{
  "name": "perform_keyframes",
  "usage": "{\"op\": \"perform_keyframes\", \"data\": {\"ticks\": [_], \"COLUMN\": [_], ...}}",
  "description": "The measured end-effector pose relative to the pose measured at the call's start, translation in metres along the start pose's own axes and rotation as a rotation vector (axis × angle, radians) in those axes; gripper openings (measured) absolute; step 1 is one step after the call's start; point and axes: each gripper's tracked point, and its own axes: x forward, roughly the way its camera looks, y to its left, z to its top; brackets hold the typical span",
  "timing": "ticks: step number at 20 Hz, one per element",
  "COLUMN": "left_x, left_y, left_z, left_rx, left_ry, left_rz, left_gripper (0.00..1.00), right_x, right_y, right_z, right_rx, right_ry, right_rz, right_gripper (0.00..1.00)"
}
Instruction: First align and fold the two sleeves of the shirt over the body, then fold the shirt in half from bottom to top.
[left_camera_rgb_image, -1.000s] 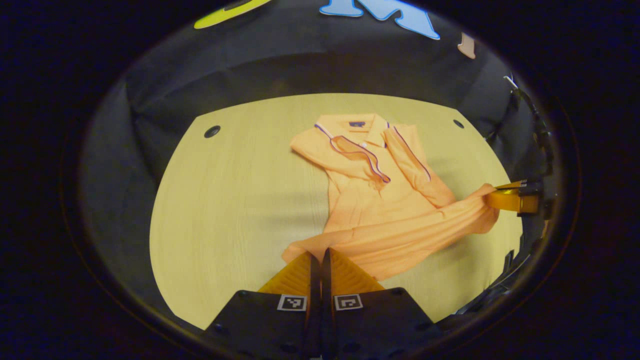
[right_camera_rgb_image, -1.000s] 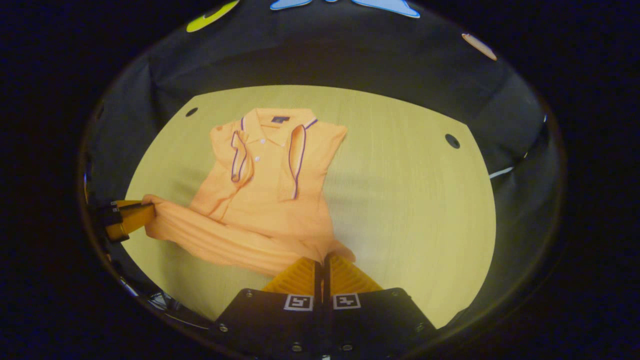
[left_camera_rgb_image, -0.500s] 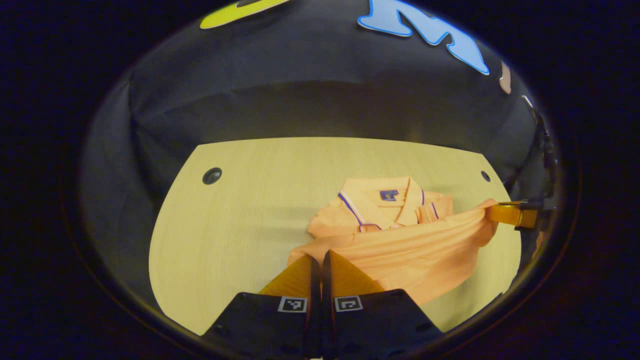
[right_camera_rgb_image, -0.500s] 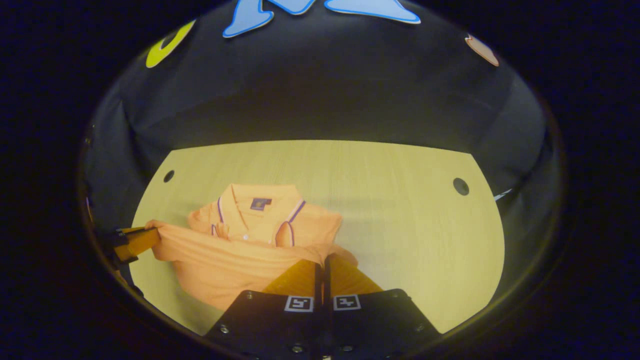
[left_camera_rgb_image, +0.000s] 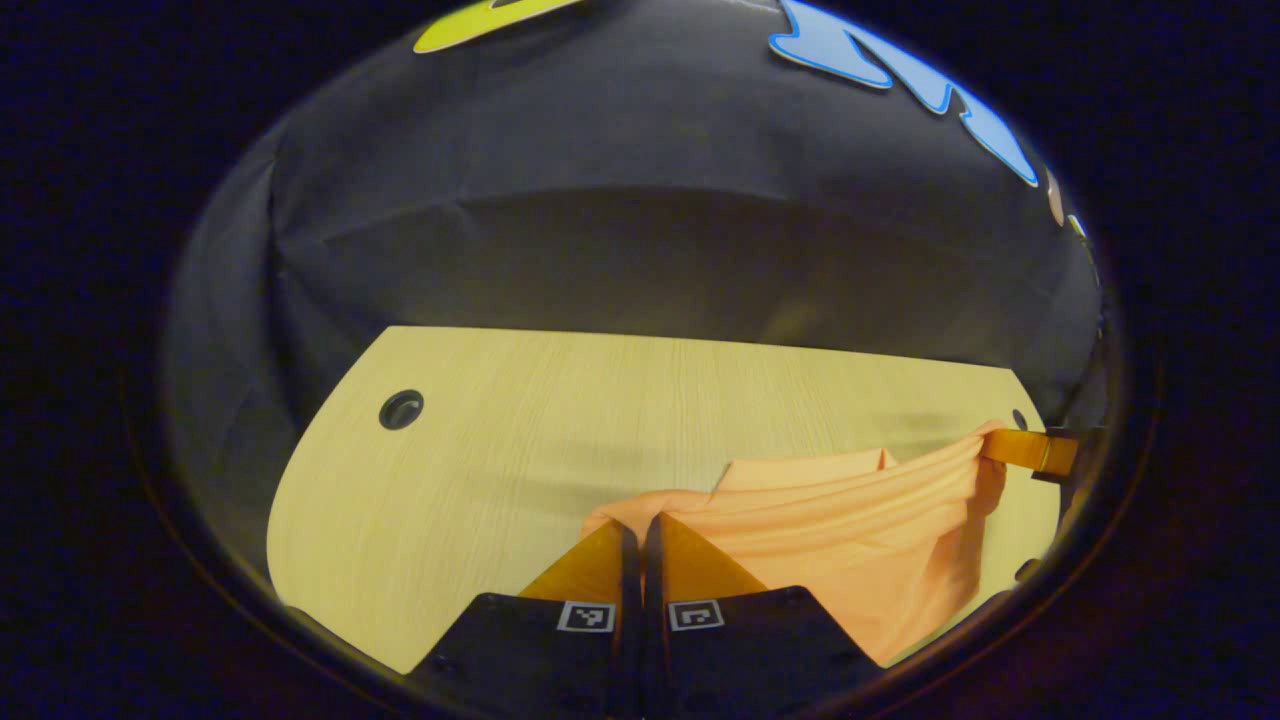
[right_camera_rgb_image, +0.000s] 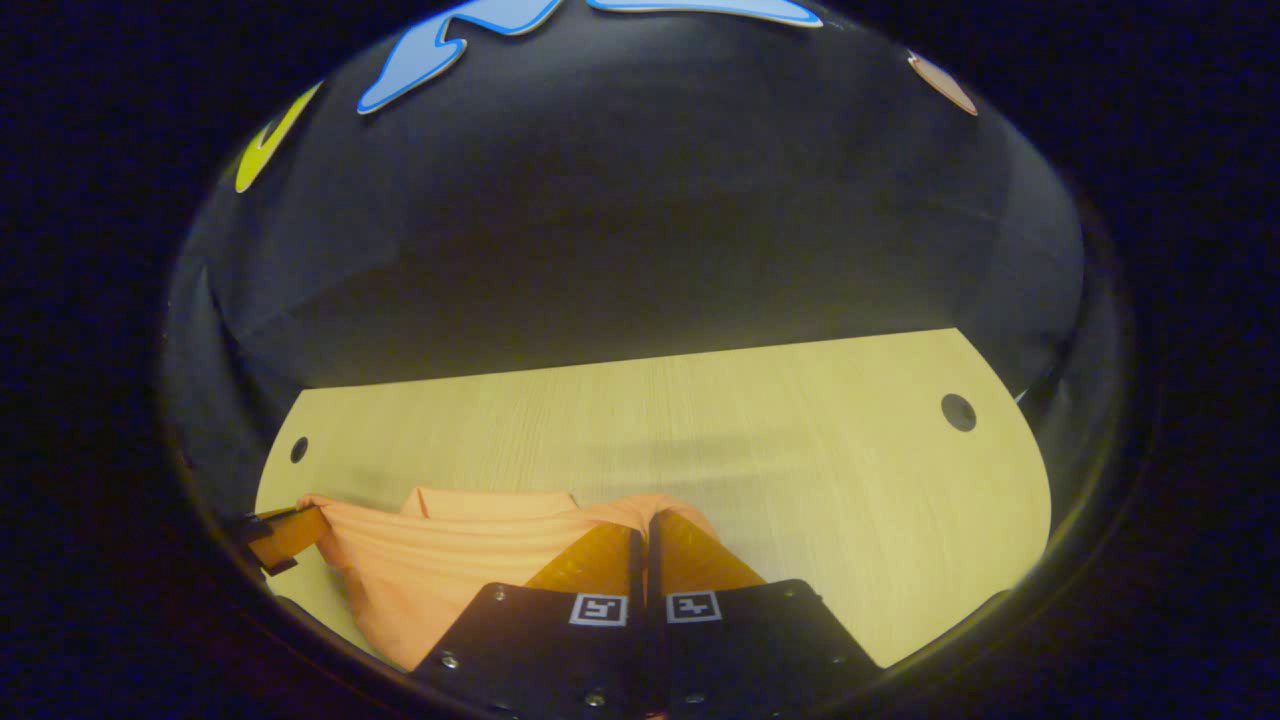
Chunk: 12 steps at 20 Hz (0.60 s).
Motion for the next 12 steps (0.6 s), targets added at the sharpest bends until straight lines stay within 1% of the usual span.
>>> {"op": "perform_keyframes", "data": {"ticks": [2, 5, 6, 9, 12], "left_x": [0.006, 0.018, 0.025, 0.051, 0.055], "left_y": [0.003, 0.002, 0.0, 0.001, -0.019], "left_z": [0.006, 0.019, 0.023, 0.022, 0.017], "left_rx": [0.019, 0.016, 0.019, 0.083, 0.075], "left_ry": [-0.025, -0.09, -0.113, -0.12, -0.105], "left_rz": [0.0, 0.013, 0.012, 0.025, 0.021], "left_gripper": [0.05, 0.06, 0.05, 0.05, 0.05], "right_x": [0.016, 0.033, 0.038, 0.056, 0.07], "right_y": [-0.001, -0.004, -0.004, -0.006, -0.006], "right_z": [0.003, 0.009, 0.012, 0.011, 0.001], "right_rx": [0.009, 0.031, 0.038, 0.052, 0.049], "right_ry": [-0.018, -0.057, -0.07, -0.079, -0.051], "right_rz": [-0.011, -0.019, -0.022, -0.028, -0.034], "right_gripper": [0.0, 0.0, 0.0, 0.0, 0.0]}}
